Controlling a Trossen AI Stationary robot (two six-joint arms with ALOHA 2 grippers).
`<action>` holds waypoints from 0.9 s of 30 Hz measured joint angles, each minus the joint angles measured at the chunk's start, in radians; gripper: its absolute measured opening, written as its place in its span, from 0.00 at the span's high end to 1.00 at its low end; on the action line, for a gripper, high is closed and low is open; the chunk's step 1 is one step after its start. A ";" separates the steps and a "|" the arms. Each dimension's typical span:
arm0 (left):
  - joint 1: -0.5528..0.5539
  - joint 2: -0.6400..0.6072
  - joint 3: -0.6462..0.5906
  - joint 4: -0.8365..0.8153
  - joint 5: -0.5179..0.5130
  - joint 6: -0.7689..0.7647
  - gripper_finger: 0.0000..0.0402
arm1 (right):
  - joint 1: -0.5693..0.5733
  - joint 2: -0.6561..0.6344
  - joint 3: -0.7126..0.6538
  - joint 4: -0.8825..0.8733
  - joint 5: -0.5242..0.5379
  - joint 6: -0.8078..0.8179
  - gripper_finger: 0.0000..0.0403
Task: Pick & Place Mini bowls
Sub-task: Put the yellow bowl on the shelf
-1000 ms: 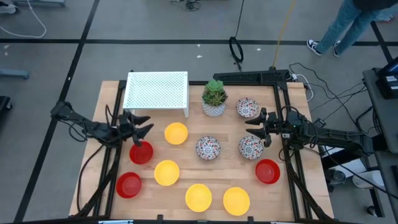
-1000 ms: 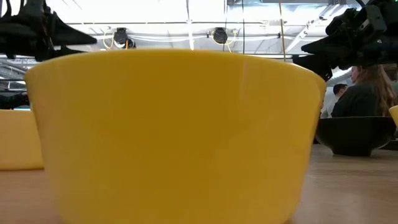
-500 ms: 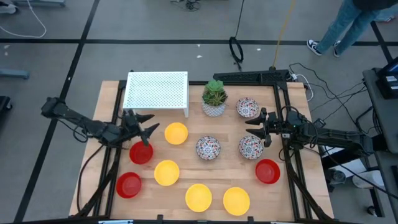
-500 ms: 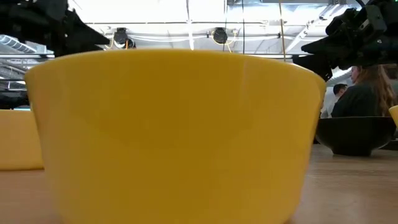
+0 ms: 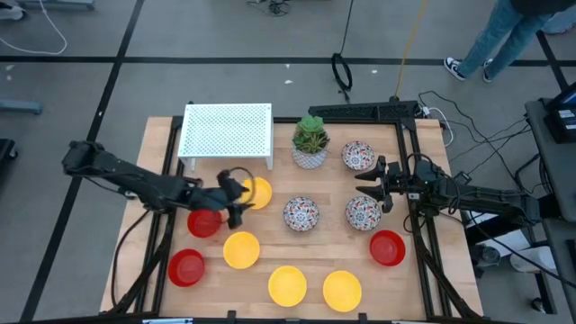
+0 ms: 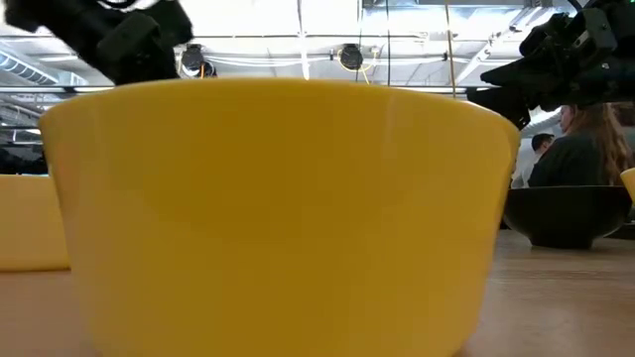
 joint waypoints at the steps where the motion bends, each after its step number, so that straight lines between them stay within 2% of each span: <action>1: 0.007 0.031 0.027 -0.038 0.047 -0.006 0.40 | 0.000 0.000 0.000 0.000 0.000 0.000 0.55; 3: 0.019 0.085 0.076 -0.093 0.126 -0.010 0.40 | 0.000 0.000 0.000 0.000 0.000 0.000 0.55; 6: 0.030 0.153 0.125 -0.147 0.181 0.024 0.40 | 0.000 0.000 0.000 0.000 0.000 0.000 0.55; 11: 0.062 0.248 0.136 -0.171 0.165 0.126 0.40 | 0.000 0.000 0.000 0.000 0.000 0.000 0.55; 15: 0.089 0.323 0.136 -0.187 0.198 0.125 0.40 | 0.000 0.000 0.000 0.000 0.000 0.000 0.55; 22: 0.113 0.402 0.136 -0.182 0.185 0.088 0.41 | 0.000 0.000 0.000 0.000 0.000 0.000 0.55; 24: 0.111 0.406 0.136 -0.174 0.181 0.089 0.45 | 0.000 0.000 0.000 0.000 0.000 0.000 0.55; 27: 0.098 0.404 0.136 -0.149 0.182 0.112 0.58 | 0.000 0.000 0.000 0.000 0.000 0.000 0.55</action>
